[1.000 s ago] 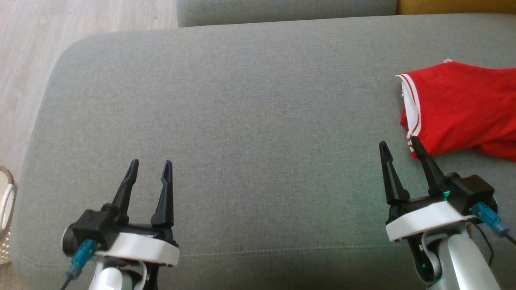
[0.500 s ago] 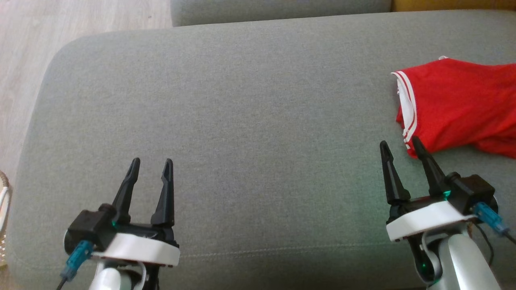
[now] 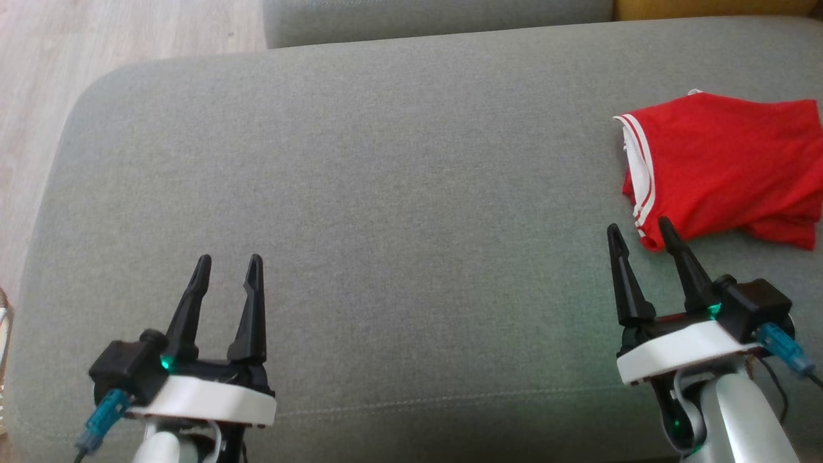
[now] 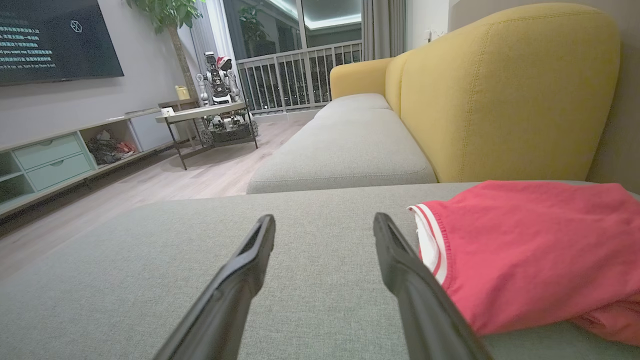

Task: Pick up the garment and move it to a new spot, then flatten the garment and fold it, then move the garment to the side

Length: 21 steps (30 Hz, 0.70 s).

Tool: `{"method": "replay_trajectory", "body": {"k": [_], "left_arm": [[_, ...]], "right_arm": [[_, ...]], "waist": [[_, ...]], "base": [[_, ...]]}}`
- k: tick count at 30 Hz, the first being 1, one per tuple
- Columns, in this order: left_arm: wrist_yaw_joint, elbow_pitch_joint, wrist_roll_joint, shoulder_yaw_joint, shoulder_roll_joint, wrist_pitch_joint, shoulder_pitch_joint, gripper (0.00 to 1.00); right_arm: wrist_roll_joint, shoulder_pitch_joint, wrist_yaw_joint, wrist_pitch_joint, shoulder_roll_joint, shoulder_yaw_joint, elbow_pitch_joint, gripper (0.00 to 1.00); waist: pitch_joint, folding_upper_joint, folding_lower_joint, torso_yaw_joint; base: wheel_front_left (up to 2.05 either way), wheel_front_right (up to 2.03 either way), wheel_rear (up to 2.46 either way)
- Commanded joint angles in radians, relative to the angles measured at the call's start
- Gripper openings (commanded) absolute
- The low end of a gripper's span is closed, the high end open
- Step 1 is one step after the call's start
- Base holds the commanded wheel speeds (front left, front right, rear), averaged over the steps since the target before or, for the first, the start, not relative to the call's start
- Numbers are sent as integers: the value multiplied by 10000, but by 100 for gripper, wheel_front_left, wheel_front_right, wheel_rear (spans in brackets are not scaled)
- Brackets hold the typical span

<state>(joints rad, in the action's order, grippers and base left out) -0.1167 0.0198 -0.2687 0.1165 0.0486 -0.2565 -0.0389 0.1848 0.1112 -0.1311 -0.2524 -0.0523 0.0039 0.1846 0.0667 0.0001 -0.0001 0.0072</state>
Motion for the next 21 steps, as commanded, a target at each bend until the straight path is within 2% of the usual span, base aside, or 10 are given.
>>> {"method": "replay_trajectory", "body": {"k": [1, 13, 14, 18, 21], "left_arm": [[-45, -300, -54, -358, 17, -53, 243, 100], [-73, -150, -533, -591, 16, -53, 218, 100], [-33, 191, -541, -212, -2, -2, -9, 0], [-30, 888, -562, -152, -9, 11, -231, 0], [-26, 894, -891, -175, 9, 73, -207, 0]], "right_arm": [[15, 238, 4, -93, 20, 245, -359, 100], [107, 276, 4, -93, 20, 337, -341, 100], [107, -4, 0, 2, 2, 72, 34, 0], [129, -254, 0, 34, 11, 83, 689, 0], [483, -262, 0, 100, 0, 77, 671, 0]], "waist": [[-6, -1, 1, -1], [5, -1, 1, 37], [3, -1, 1, 35], [1, -1, 1, 35], [-13, -1, 1, 32]], "base": [[0, 0, 0], [0, 0, 0], [0, 0, 0], [0, 0, 0], [0, 0, 0]]}}
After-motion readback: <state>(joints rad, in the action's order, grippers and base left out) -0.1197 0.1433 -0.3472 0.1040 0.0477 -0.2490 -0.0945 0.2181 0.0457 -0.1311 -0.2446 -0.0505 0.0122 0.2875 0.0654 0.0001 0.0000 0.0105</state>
